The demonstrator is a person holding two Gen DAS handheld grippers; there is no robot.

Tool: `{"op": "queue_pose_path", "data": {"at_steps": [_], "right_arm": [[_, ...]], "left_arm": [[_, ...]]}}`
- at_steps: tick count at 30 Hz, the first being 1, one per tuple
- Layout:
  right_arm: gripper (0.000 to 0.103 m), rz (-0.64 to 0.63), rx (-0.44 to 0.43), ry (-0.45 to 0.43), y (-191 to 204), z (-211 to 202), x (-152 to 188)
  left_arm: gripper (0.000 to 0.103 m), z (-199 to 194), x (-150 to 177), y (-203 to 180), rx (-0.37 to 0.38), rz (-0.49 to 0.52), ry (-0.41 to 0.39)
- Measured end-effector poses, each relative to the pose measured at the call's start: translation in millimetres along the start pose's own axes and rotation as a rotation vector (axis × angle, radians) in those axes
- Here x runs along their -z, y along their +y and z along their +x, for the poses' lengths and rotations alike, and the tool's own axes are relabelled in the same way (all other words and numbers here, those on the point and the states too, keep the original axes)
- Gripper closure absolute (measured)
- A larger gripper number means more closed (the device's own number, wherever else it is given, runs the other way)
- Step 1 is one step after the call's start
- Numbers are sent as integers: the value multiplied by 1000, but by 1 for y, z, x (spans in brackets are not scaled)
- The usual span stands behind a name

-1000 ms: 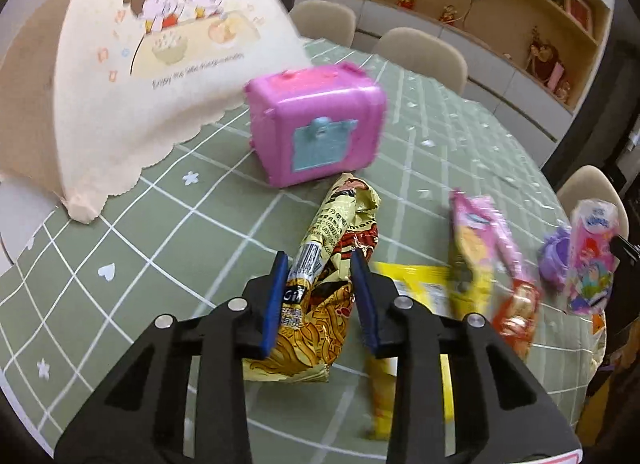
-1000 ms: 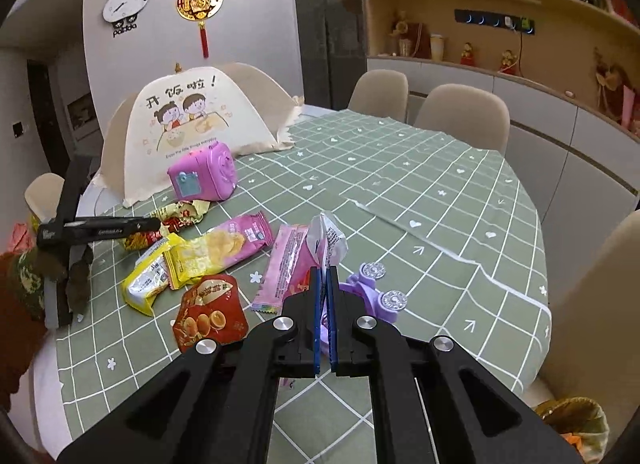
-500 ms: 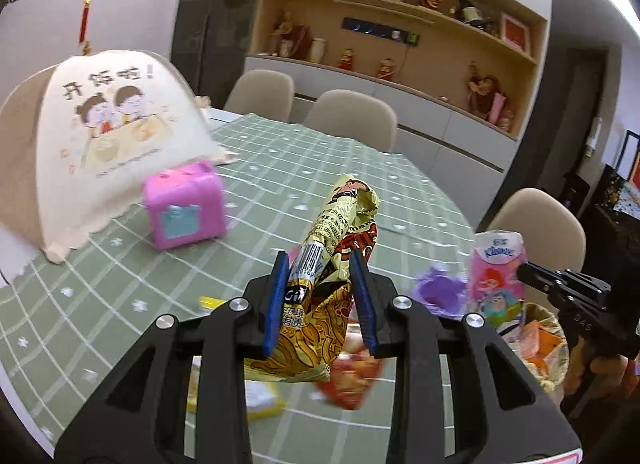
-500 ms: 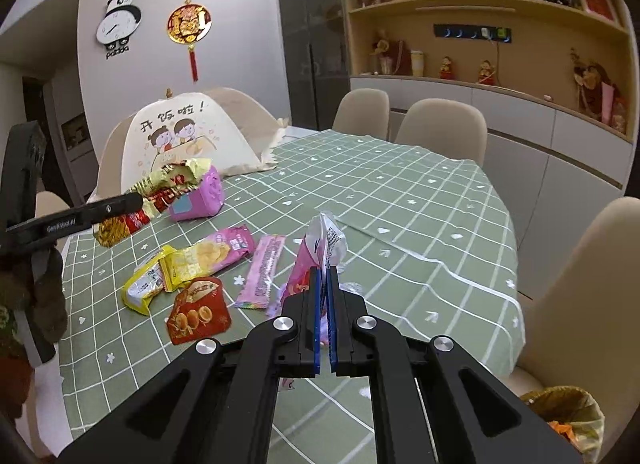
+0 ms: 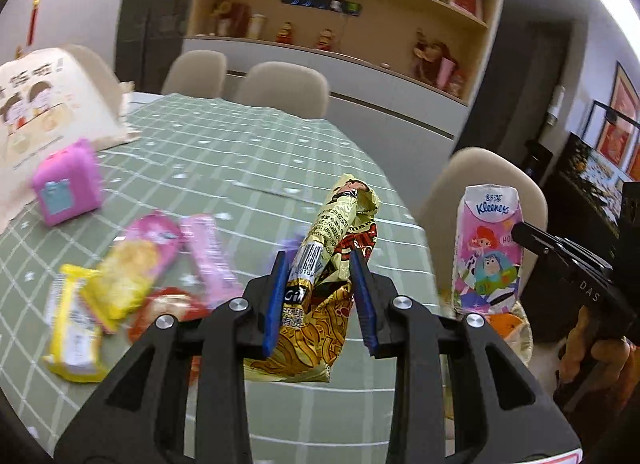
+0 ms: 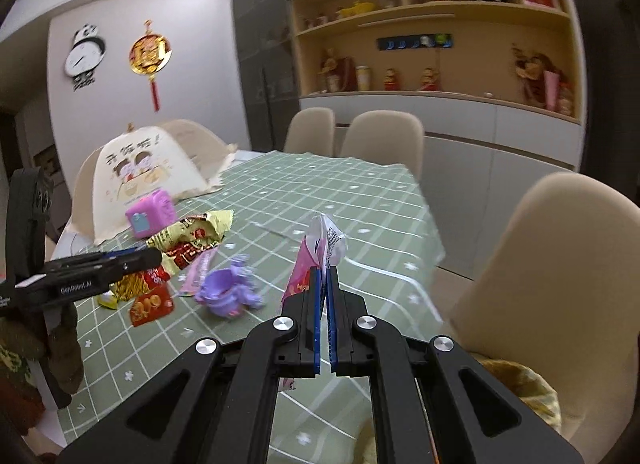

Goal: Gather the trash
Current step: 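Carry the gold snack stick and pink Kleenex pack over the yellow bin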

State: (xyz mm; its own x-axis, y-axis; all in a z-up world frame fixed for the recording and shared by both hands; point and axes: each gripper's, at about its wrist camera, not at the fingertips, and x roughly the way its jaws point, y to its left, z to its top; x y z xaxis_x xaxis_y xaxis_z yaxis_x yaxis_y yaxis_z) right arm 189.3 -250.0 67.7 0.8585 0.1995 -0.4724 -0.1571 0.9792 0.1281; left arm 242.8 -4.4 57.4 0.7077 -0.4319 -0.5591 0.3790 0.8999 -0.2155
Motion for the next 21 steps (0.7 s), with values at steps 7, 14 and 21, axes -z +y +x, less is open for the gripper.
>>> {"op": "queue_pose_path", "data": {"at_steps": [7,14,21], "right_arm": [[98,41,98,-26,-52,-43,20],[98,107,200,0,-111,-73,54],[98,179,258,42,-152,-77,91]], "left_arm": [[73,29,6,-77,125,74,48],[73,63,19,-151,243,113,99],[73,100,38,-194,323,109,186]]}}
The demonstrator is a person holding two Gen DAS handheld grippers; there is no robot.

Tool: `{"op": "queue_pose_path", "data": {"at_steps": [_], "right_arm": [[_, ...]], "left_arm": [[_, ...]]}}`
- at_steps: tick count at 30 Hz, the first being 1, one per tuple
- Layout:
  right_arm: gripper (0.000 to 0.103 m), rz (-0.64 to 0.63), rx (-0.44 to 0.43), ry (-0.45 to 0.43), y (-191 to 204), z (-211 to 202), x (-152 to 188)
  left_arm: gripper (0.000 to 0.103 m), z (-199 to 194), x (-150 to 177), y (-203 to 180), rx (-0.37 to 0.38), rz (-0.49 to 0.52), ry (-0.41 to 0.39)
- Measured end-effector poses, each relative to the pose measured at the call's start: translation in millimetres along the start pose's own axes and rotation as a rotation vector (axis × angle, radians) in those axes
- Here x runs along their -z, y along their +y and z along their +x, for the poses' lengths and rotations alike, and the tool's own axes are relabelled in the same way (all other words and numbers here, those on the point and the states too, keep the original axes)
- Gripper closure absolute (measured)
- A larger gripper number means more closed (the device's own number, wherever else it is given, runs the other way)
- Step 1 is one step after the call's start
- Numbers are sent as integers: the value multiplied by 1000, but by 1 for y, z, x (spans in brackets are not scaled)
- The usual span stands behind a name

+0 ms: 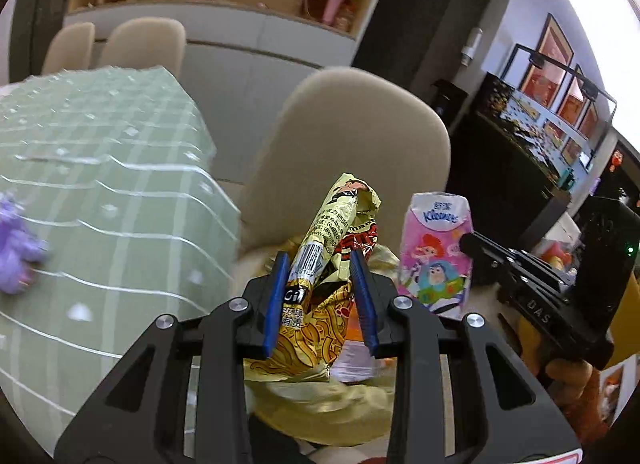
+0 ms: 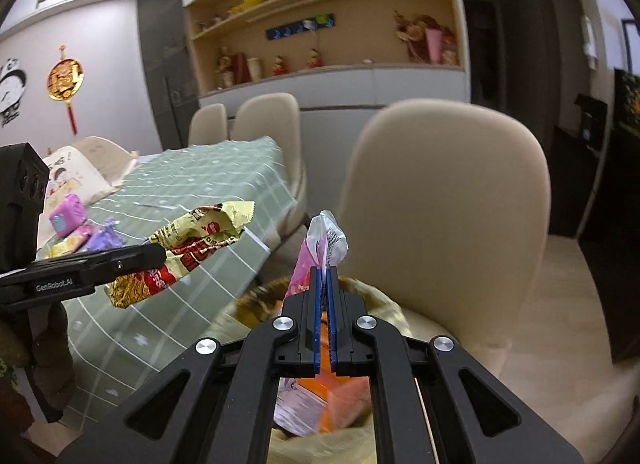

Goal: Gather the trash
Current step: 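Carry the gold snack stick and pink Kleenex pack over the yellow bin, then open the left gripper to drop the snack stick while the right releases the Kleenex pack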

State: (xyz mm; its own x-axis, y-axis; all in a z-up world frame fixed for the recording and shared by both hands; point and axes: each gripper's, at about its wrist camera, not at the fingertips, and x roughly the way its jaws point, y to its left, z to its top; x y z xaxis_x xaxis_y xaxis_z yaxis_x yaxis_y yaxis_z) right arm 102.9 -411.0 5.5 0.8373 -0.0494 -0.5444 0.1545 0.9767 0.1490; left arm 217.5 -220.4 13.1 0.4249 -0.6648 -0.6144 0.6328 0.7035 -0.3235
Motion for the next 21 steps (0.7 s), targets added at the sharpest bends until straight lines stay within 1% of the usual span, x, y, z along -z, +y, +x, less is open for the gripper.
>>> {"op": "queue_pose_path", "data": {"at_steps": [4,8,10,11,13,15,18,21], "right_arm": [[98,40,22,12,-20,4,11],[98,42,70,10,-32,7,18],[98,50,80,11,-37,9,19],[98,61,76,12,-40,10,19],[98,70,67,8,-41,10,18],[98,64,54,0,-37,9,18],[98,40,26,-2,-30,14,18],[98,42,-35,12,-18,23,20]], "left_arm": [[73,30,10,-13,25,-1,70],[72,69,24,-18,41,-4,184],[72,85,29,-19,43,-13,218],[70,95,33,-20,45,-14,239],[62,106,38,-21,61,-16,265],[52,107,40,-19,72,-39,263],[49,97,36,-14,32,-60,230],[48,75,29,-5,-3,-95,158]]}}
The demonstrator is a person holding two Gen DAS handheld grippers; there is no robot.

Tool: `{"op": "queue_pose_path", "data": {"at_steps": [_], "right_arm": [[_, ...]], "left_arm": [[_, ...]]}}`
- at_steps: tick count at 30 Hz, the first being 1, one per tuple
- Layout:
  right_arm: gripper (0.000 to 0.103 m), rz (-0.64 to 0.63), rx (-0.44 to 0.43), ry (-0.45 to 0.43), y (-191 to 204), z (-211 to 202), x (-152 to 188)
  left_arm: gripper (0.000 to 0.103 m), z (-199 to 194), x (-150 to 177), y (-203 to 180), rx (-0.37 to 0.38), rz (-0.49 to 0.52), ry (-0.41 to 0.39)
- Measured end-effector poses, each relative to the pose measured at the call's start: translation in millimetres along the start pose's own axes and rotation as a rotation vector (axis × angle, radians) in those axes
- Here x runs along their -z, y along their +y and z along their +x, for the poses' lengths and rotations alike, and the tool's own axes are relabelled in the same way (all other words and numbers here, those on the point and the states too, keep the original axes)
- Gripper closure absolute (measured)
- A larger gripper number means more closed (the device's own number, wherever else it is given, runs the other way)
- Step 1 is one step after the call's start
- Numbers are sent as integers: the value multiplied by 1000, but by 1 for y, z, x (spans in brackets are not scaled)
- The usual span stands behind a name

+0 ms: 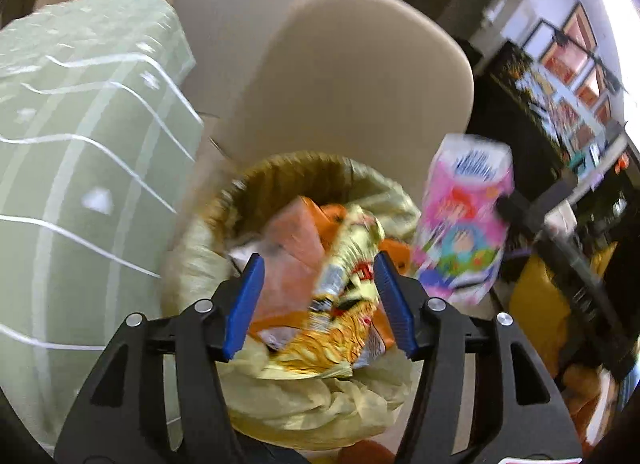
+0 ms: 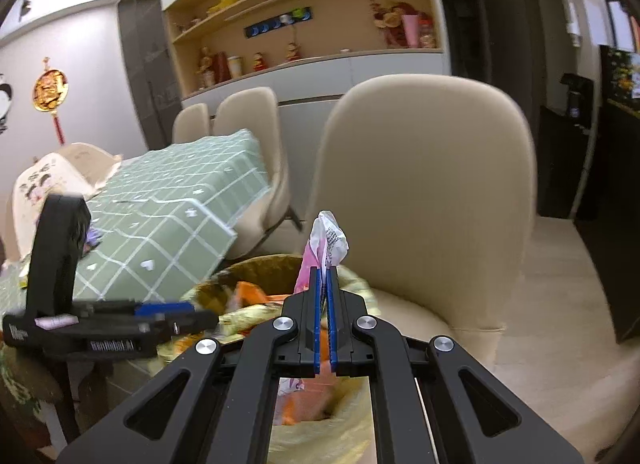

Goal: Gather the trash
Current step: 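Open the left gripper to drop the snack stick while the right releases the Kleenex pack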

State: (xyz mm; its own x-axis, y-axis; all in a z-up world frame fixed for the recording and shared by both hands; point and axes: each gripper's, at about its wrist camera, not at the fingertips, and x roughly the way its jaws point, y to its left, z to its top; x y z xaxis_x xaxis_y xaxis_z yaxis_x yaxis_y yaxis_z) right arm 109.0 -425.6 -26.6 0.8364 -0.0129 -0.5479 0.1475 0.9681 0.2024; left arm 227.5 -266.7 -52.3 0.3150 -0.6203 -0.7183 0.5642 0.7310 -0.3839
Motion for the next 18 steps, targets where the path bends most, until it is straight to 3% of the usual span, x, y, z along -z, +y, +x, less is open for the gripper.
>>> {"op": "queue_pose_path", "data": {"at_steps": [4,9,14,18], "right_arm": [[98,-4,-58,53,19,23,7],[98,-42,-115,247,45,78,34],[98,48,-121,381,34,112,51],[98,73,-113,419,29,120,55]], "left_arm": [[46,-33,-2,7,-14,-19,-69],[46,-67,2,15,-39,-27,-108],[46,-93,9,27,-41,-32,-133],[45,-102,11,34,-45,-46,-146]]}}
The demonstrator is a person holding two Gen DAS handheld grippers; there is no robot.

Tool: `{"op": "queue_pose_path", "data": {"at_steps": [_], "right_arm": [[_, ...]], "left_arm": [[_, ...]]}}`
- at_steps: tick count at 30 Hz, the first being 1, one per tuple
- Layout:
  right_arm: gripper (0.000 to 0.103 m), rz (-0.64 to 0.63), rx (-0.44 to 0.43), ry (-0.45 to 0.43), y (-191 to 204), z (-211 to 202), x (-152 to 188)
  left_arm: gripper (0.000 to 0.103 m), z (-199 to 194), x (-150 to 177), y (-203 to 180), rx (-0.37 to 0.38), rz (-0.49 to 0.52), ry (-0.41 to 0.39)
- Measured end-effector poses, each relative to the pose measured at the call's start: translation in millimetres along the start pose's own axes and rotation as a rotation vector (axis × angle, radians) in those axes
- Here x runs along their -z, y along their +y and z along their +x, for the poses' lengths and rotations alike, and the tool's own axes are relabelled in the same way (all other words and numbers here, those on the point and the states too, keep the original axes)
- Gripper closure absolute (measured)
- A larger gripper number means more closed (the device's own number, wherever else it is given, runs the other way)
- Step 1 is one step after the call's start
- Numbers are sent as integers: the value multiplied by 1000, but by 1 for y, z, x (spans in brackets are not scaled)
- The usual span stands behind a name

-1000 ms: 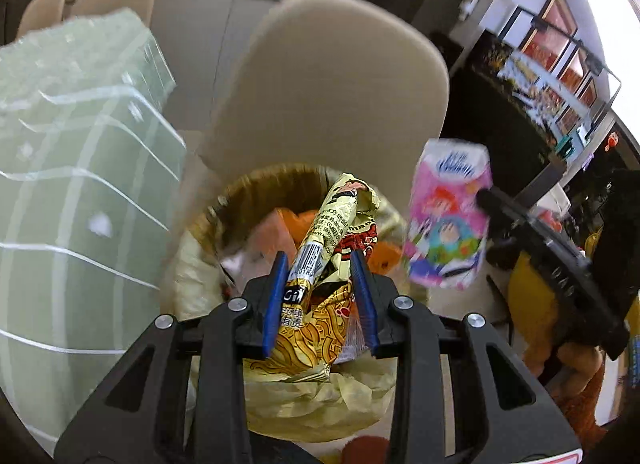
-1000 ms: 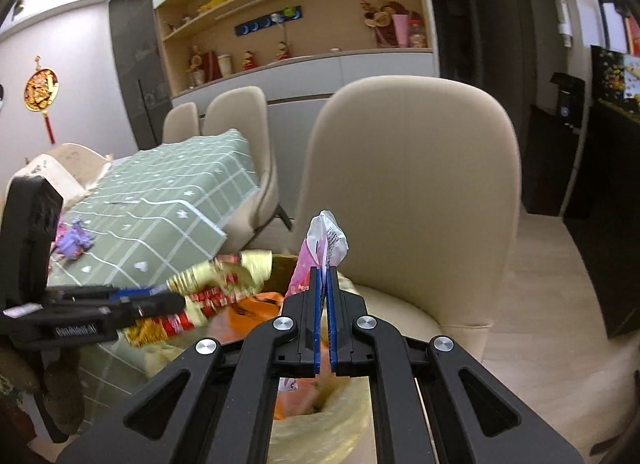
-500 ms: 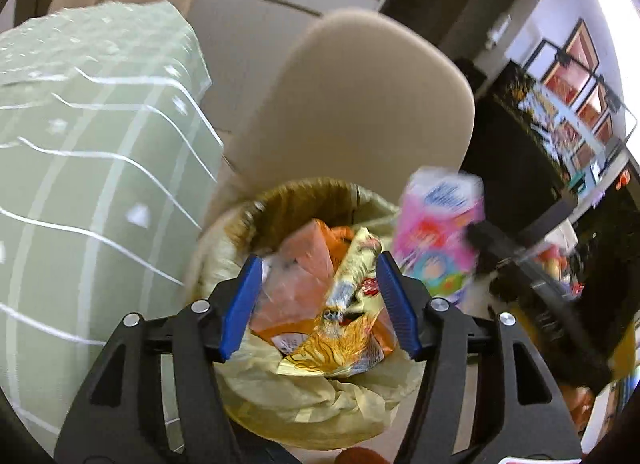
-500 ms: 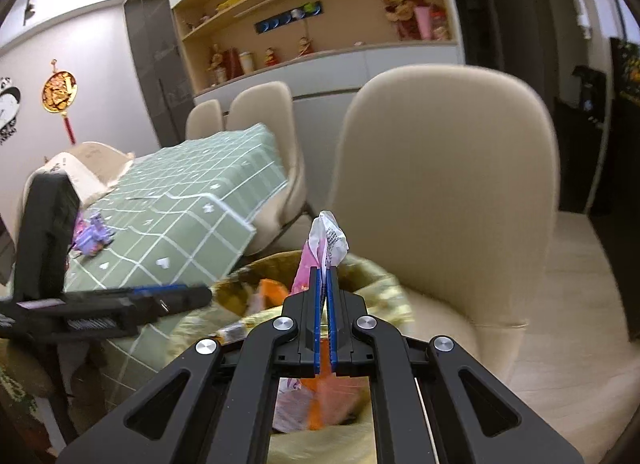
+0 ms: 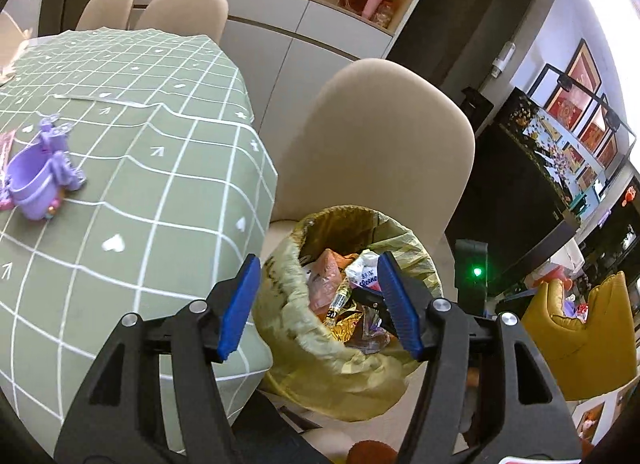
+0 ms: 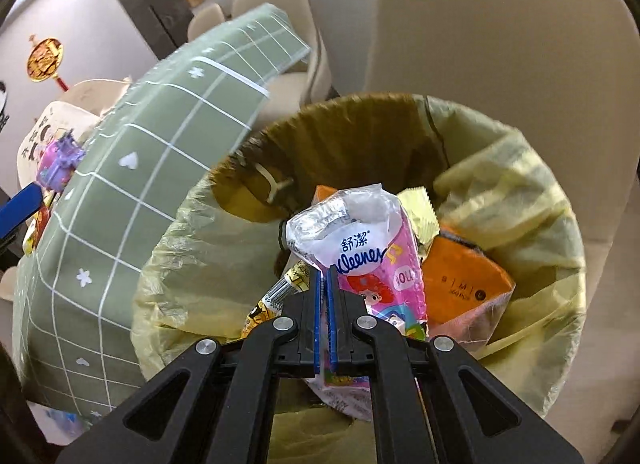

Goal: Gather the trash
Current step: 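Open the left gripper to drop the snack stick while the right releases the Kleenex pack, then move the left gripper to the yellow-white snack bag and grasp it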

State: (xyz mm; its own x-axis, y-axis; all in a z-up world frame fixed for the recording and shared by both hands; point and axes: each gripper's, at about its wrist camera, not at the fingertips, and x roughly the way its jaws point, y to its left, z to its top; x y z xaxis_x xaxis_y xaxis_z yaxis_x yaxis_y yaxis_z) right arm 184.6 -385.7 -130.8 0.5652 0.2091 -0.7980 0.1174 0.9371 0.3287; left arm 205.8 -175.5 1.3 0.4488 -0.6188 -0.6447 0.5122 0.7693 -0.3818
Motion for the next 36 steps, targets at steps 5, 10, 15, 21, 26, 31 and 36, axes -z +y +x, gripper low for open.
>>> {"op": "queue_pose_path", "data": {"at_steps": [5,10,15,21,26,31,36], "right_arm": [[97,-5,48,-54,5,-14,-1],[71,-59,107,-141,13,-42,-1],[50,-93,95,-228,34,-79,-4],[49,-209,58,-307,89,-115,-12],[49,-249,68,-367,138,-123,-20],[49,-237,-53,-316,172,-108,-32],[49,-316,-10,-369,215,-97,-30]], "left_arm": [[42,-15,1,12,-1,-14,-23],[41,-41,1,29,-13,-12,-72],[40,-73,2,52,-73,8,-126],[40,-116,6,97,-165,2,-186],[40,-158,3,149,-276,-46,-253],[38,-190,0,197,-384,-74,-271],[37,-219,10,249,-472,-140,-270]]}}
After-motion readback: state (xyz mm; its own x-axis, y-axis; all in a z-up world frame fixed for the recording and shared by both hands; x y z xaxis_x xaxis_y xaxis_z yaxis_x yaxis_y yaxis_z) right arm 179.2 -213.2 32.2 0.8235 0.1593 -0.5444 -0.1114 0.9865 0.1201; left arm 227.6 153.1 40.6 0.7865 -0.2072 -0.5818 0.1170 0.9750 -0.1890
